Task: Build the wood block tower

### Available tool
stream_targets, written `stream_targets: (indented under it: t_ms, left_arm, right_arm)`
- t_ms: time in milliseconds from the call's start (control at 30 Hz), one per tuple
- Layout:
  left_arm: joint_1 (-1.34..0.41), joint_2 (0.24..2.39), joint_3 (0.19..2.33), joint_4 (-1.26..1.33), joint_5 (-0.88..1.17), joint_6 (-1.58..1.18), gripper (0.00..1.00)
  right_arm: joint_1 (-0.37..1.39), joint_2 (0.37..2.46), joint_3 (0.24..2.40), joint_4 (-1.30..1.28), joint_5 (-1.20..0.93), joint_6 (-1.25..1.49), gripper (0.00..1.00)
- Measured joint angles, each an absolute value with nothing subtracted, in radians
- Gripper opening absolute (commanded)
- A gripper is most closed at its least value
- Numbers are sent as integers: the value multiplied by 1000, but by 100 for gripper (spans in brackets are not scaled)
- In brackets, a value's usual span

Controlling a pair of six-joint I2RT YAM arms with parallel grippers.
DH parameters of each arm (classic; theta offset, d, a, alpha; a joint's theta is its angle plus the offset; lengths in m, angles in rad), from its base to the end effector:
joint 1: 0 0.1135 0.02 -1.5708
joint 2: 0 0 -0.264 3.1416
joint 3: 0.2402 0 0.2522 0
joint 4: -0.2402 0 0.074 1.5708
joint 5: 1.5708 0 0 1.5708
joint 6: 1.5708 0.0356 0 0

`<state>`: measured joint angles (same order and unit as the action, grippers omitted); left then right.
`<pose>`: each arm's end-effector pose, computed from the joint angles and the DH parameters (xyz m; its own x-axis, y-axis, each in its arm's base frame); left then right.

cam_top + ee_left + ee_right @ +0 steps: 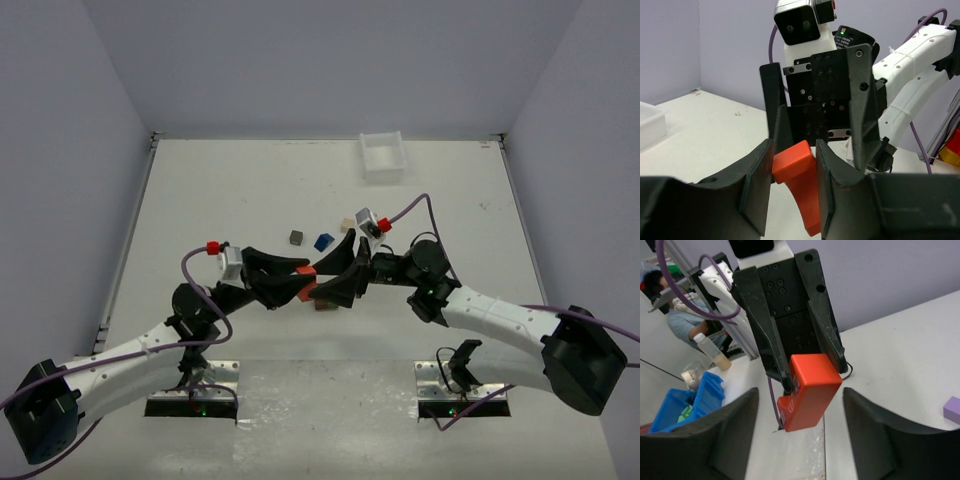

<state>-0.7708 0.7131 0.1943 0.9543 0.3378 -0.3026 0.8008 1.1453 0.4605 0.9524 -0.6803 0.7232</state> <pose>0.1068 -0.1202 0.2622 0.0288 -0.4199 -0.9071 0.9234 0.3586 -0.1367 0.1487 0.1856 0.2724 -0.5108 0.2122 -0.8331 -0.8568 -0.0464 0.5135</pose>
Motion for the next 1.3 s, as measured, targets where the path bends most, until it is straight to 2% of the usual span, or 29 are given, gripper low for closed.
stream_targets:
  t_ms: [67, 167, 333, 500, 667, 767, 1067, 1133, 1200, 1233, 1300]
  left_arm:
    - [-771, 712, 194, 962, 338, -308, 0]
    - [-771, 704, 188, 975, 337, -320, 0]
    - [-771, 683, 162, 999, 328, -328, 0]
    - [-771, 667, 151, 1021, 318, -338, 0]
    - [-771, 667, 143, 1051, 311, -348, 0]
    - [-771, 674, 142, 1070, 311, -350, 0]
    - [-771, 692, 142, 1095, 316, -353, 1]
    - [-771, 690, 142, 1097, 316, -353, 36]
    - [-771, 686, 142, 1092, 314, -353, 67]
    - [-771, 681, 142, 1083, 310, -352, 98]
    - [-771, 668, 142, 1054, 301, -356, 100]
  right_arm:
    - [800, 1157, 465, 967, -679, 732, 45]
    - [800, 1174, 467, 975, -683, 743, 43]
    - [800, 1179, 468, 980, -697, 754, 45]
    - [800, 1179, 473, 993, -716, 765, 52]
    - [800, 1199, 493, 1002, -745, 784, 52]
    - [800, 1222, 504, 1002, -765, 793, 48]
    - [800, 1243, 515, 1010, -779, 812, 27]
    - [800, 1242, 515, 1016, -779, 813, 25]
    - [800, 1239, 515, 1015, -778, 809, 24]
    - [800, 1237, 515, 1013, -777, 800, 23]
    - [800, 1224, 515, 996, -773, 773, 23]
